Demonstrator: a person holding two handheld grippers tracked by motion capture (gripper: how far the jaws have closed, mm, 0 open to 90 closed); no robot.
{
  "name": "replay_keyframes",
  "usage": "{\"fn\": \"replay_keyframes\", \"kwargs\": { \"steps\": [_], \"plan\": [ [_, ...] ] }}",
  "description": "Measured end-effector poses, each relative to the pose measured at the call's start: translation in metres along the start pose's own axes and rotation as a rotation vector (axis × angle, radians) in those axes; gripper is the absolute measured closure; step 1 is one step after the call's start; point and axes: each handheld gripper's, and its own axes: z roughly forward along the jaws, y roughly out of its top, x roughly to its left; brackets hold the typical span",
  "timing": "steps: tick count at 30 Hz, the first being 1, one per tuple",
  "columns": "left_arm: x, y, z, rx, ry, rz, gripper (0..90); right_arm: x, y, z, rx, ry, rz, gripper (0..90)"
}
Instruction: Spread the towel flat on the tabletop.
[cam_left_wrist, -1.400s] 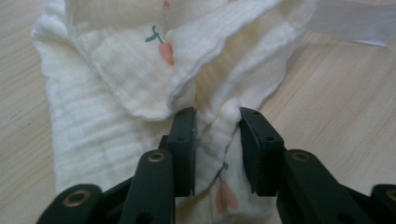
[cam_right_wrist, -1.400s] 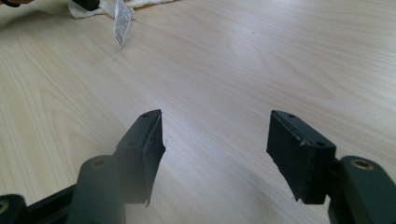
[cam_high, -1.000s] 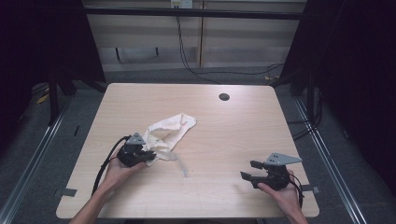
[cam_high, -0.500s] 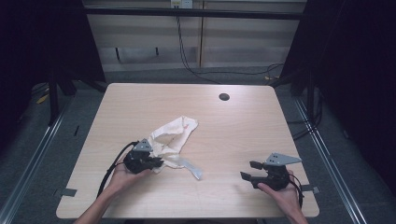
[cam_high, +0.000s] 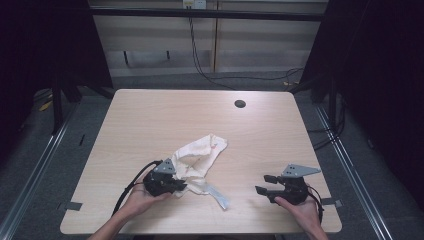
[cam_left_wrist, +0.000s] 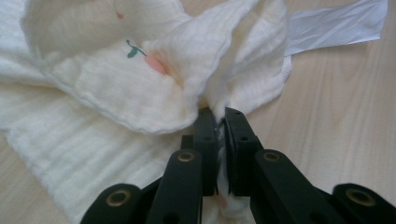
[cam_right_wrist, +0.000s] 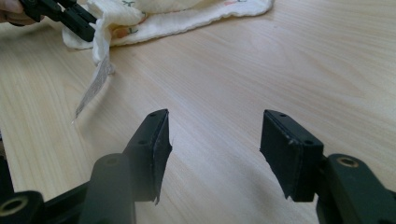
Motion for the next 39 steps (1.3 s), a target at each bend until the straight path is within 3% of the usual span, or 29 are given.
{"fn": "replay_keyframes", "kwargs": {
  "steps": [4,10,12,18,21,22,25,27,28,31,32,34,35,36,39],
  "plan": [
    [-0.005,0.0,0.001,0.005,-0.027,0.011,84.7,0.001,0.0,0.0,0.001,0.008,0.0,42.6],
    [-0.02,0.0,0.001,0.034,-0.047,0.061,84.8,0.001,0.0,0.0,0.002,0.003,-0.006,42.9],
    [-0.025,-0.003,0.001,0.018,-0.058,0.054,84.7,0.001,0.0,0.0,0.007,0.01,-0.009,45.1],
    [-0.033,-0.007,-0.004,0.036,-0.073,0.077,83.1,0.002,0.002,0.002,0.01,0.019,-0.018,46.7],
    [-0.035,-0.007,-0.005,0.04,-0.072,0.071,79.3,0.002,0.004,0.002,0.005,0.027,-0.024,46.9],
    [-0.037,-0.007,-0.005,0.031,-0.056,0.095,74.2,0.002,0.006,0.002,-0.003,0.015,-0.025,44.8],
    [-0.042,-0.007,-0.009,0.035,-0.055,0.103,66.1,0.003,0.009,0.003,0.006,0.019,-0.038,42.9],
    [-0.045,-0.008,-0.013,0.017,-0.051,0.101,57.2,0.004,0.011,0.004,0.002,0.002,-0.044,42.8],
    [-0.047,-0.008,-0.023,-0.018,-0.044,0.093,54.2,0.004,0.015,0.005,0.002,0.015,-0.048,42.2],
    [-0.045,-0.006,-0.036,-0.041,-0.037,0.097,48.5,0.002,0.019,0.006,-0.006,0.026,-0.042,42.3],
    [-0.042,-0.004,-0.048,-0.087,-0.022,0.083,48.4,0.001,0.024,0.005,-0.02,0.021,-0.049,44.4],
    [-0.035,-0.003,-0.059,-0.128,0.009,0.066,47.6,-0.003,0.029,0.005,-0.029,0.022,-0.049,46.4],
    [-0.035,-0.003,-0.059,-0.128,0.009,0.066,47.8,-0.003,0.029,0.005,-0.029,0.022,-0.049,46.4],
    [-0.026,-0.003,-0.064,-0.153,0.049,0.03,48.0,-0.008,0.036,0.008,-0.042,0.027,-0.045,49.2],
    [-0.016,-0.004,-0.063,-0.16,0.062,0.004,50.1,-0.013,0.042,0.013,-0.03,0.019,-0.05,51.1]
  ]
}}
